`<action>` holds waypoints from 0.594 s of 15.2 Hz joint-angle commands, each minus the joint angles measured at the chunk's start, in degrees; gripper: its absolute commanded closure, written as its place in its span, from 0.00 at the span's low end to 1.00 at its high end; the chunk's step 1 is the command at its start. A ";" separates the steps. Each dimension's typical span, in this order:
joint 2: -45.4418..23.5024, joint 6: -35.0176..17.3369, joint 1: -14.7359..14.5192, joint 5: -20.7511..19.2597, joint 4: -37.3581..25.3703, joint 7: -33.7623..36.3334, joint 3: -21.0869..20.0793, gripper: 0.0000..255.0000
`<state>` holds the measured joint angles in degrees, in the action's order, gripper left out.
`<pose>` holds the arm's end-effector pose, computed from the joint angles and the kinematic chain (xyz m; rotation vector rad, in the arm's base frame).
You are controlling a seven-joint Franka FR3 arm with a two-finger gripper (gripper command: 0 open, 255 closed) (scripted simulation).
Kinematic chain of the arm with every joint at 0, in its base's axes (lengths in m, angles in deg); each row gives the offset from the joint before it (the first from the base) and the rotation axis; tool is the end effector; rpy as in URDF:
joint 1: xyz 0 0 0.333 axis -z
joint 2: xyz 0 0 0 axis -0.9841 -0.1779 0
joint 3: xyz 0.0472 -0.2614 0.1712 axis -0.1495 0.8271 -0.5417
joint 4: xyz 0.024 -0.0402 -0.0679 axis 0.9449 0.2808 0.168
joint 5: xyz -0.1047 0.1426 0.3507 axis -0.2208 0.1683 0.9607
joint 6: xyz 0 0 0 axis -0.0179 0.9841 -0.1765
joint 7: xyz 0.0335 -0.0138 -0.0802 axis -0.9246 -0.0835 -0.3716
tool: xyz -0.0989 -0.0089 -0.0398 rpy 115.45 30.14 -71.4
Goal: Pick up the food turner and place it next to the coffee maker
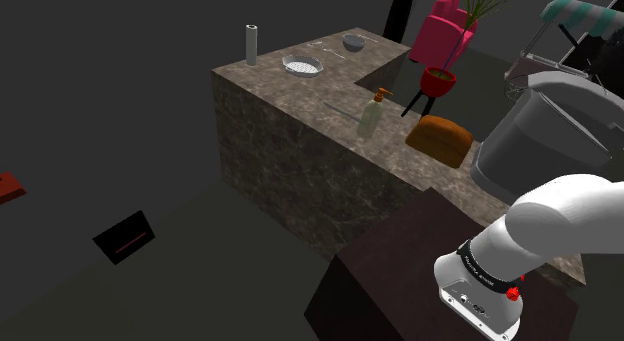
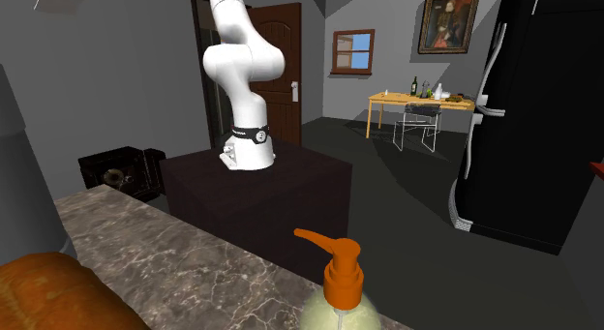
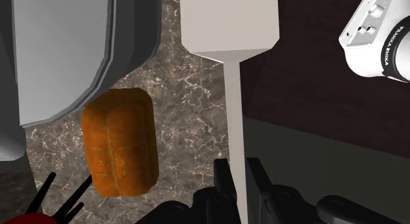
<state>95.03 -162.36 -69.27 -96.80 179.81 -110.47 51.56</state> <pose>0.1337 -0.3840 0.6563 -3.0979 -0.4482 -0.1038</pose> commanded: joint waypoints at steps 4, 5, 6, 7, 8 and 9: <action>2.48 2.08 1.98 -3.35 -1.34 -5.90 3.60 1.00; 2.83 2.49 2.29 -4.01 -1.83 -7.16 4.43 1.00; 3.14 2.89 2.55 -4.66 -2.38 -8.44 5.28 1.00; 3.39 3.28 2.78 -5.31 -2.98 -9.74 6.17 1.00; 3.60 3.66 2.95 -5.94 -3.66 -11.05 7.10 1.00; 3.77 4.03 3.08 -6.58 -4.39 -12.38 8.07 1.00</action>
<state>98.61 -158.87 -66.36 -102.76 176.22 -121.49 58.80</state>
